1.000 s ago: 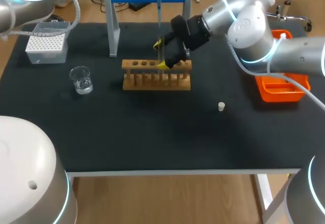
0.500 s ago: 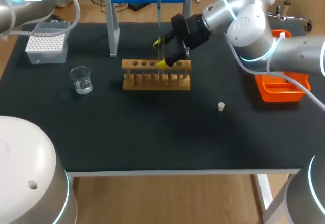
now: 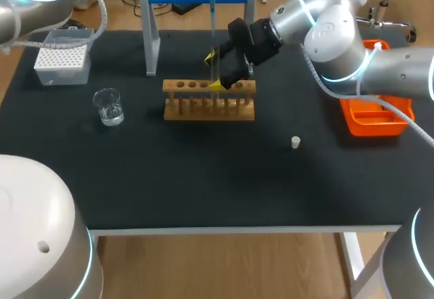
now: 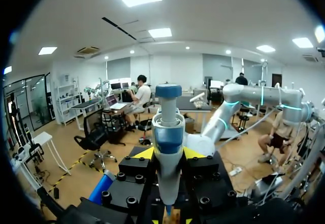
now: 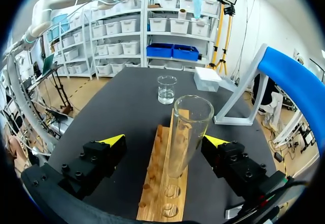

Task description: Invert the test tube, pick up the pipette, mount the tip to pipette, aspirate from beaker and dispense into the tube, eject the tip, return the pipette, and cap with the stopper.

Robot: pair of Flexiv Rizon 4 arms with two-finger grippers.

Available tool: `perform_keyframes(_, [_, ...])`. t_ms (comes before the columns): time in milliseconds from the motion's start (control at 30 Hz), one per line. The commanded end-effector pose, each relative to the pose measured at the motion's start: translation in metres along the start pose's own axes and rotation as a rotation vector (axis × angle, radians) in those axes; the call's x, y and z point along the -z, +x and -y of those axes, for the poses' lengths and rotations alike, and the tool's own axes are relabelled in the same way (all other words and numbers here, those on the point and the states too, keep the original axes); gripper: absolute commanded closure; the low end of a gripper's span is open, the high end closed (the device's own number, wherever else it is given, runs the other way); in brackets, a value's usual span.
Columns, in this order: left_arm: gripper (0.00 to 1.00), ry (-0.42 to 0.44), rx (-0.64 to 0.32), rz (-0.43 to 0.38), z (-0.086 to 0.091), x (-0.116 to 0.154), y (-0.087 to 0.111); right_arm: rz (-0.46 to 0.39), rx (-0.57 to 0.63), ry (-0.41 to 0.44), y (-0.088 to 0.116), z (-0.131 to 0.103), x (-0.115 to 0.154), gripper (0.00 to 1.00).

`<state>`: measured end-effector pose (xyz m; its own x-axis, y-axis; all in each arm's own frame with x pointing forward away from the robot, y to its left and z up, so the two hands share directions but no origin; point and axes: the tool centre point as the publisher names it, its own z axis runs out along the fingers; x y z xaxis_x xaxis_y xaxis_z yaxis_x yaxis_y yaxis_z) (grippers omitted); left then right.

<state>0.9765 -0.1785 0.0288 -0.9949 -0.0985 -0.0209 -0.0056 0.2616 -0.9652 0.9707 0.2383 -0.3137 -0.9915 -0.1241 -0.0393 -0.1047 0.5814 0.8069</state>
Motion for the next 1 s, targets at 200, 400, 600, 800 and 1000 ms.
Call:
perform_keyframes(200, [1.00, -0.009, 0.002, -0.014, 0.000, -0.002, -0.002, -0.003, -0.001, 0.003, 0.000, 0.000, 0.002, 0.00])
perform_keyframes(400, [1.00, -0.012, 0.009, -0.023, -0.004, -0.006, -0.004, -0.003, -0.001, 0.003, 0.000, 0.000, 0.002, 0.00])
perform_keyframes(600, [1.00, -0.008, 0.010, -0.024, -0.008, -0.009, -0.005, -0.003, -0.001, 0.003, 0.000, 0.000, 0.002, 0.00])
perform_keyframes(800, [1.00, -0.005, 0.016, -0.014, -0.013, -0.010, -0.008, -0.003, -0.001, 0.003, 0.000, 0.000, 0.002, 0.00])
perform_keyframes(1000, [1.00, -0.009, 0.025, 0.001, -0.015, -0.008, -0.008, -0.003, -0.001, 0.003, 0.000, 0.000, 0.002, 0.00])
